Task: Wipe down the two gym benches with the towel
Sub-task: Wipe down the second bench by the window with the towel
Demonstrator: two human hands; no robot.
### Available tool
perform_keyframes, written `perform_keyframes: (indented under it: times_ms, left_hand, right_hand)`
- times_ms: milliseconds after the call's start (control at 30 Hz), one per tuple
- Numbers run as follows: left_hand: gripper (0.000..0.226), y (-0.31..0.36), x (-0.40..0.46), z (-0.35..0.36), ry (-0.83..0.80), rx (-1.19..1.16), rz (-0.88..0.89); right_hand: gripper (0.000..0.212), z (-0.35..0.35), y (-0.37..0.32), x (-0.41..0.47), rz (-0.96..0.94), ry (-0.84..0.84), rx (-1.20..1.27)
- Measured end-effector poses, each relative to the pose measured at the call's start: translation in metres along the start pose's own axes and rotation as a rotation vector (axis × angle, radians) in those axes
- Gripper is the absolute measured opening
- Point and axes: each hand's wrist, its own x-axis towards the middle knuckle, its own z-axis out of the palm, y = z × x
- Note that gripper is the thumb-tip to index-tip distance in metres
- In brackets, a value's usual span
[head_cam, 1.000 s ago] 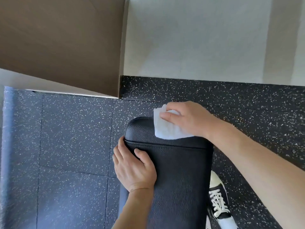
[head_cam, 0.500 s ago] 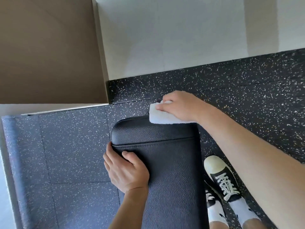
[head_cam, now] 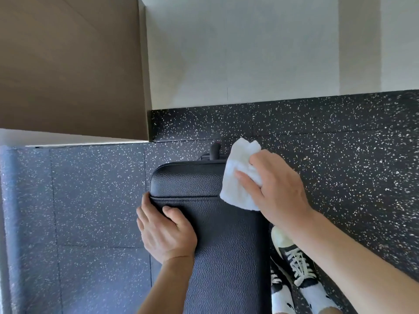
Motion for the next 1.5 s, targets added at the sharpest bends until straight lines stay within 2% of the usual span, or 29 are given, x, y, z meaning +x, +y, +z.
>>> perform_keyframes:
  times_ms: [100, 200, 333, 433, 533, 600, 700, 767, 1033, 1500]
  left_hand:
    - [0.060, -0.002, -0.001, 0.001, 0.010, -0.005, 0.010]
    - [0.060, -0.003, 0.002, 0.002, 0.005, 0.012, -0.001]
    - [0.060, 0.001, -0.001, -0.002, -0.004, -0.003, -0.001]
    - [0.063, 0.005, 0.000, -0.008, -0.043, 0.002, -0.003]
    - [0.066, 0.012, 0.000, -0.020, -0.136, 0.000, -0.019]
    - [0.063, 0.018, 0.001, -0.030, -0.235, 0.003, -0.045]
    - [0.064, 0.023, 0.007, -0.052, -0.411, 0.043, -0.108]
    - [0.068, 0.028, 0.003, -0.076, -0.469, 0.079, -0.074]
    - [0.063, 0.059, -0.010, -0.191, -0.365, 0.025, 0.175]
    - [0.063, 0.116, 0.000, -0.429, -0.064, -0.049, 0.295]
  right_hand:
    - [0.029, 0.015, -0.024, 0.040, -0.139, -0.002, -0.143]
    - [0.034, 0.041, -0.062, 0.087, -0.234, -0.176, -0.181]
    - [0.033, 0.067, -0.098, 0.122, -0.271, -0.392, -0.093]
    - [0.032, 0.060, -0.100, 0.112, -0.258, -0.356, -0.101]
    - [0.043, 0.034, -0.089, 0.077, -0.372, -0.314, -0.193]
    - [0.044, 0.014, -0.077, 0.058, -0.442, -0.367, -0.286]
    - [0.046, -0.019, -0.064, 0.043, -0.342, -0.503, -0.307]
    - [0.044, -0.046, -0.062, 0.037, -0.245, -0.519, -0.281]
    - [0.030, -0.157, -0.115, 0.042, -0.122, -0.354, -0.163]
    - [0.028, -0.326, -0.290, 0.061, -0.300, -0.183, -0.098]
